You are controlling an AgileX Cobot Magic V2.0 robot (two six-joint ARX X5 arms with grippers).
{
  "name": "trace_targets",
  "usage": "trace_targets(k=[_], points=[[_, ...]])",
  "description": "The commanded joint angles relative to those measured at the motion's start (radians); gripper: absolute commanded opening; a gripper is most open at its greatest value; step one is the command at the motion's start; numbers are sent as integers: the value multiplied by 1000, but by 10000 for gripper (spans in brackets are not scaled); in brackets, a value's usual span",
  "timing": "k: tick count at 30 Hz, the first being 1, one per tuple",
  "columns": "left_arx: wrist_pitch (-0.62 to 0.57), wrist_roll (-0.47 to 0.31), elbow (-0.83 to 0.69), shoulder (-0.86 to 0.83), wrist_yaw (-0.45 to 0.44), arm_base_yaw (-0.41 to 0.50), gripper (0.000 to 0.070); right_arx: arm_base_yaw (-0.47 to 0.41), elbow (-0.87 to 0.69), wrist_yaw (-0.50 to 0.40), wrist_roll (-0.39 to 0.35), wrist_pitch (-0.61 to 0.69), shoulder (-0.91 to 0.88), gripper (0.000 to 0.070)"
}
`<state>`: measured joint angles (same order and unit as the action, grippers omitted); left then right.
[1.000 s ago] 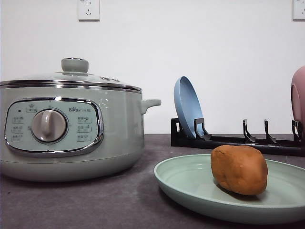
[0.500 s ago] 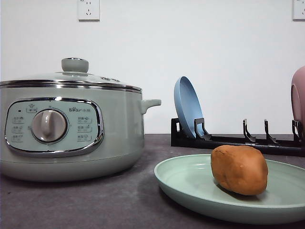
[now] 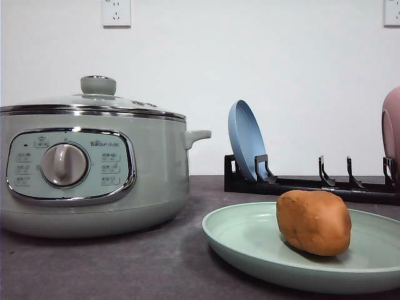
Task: Transfer potato from steamer to green plate
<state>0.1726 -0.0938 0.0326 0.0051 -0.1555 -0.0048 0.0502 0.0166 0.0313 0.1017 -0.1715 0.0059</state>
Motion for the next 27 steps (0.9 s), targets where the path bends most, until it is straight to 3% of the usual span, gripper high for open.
trace_targets(k=[1, 27], points=[[8, 2, -21, -2, 2, 2, 2, -1, -5, -6, 1, -7, -2, 1], [8, 2, -21, -2, 2, 2, 1, -1, -5, -6, 2, 17, -2, 1]])
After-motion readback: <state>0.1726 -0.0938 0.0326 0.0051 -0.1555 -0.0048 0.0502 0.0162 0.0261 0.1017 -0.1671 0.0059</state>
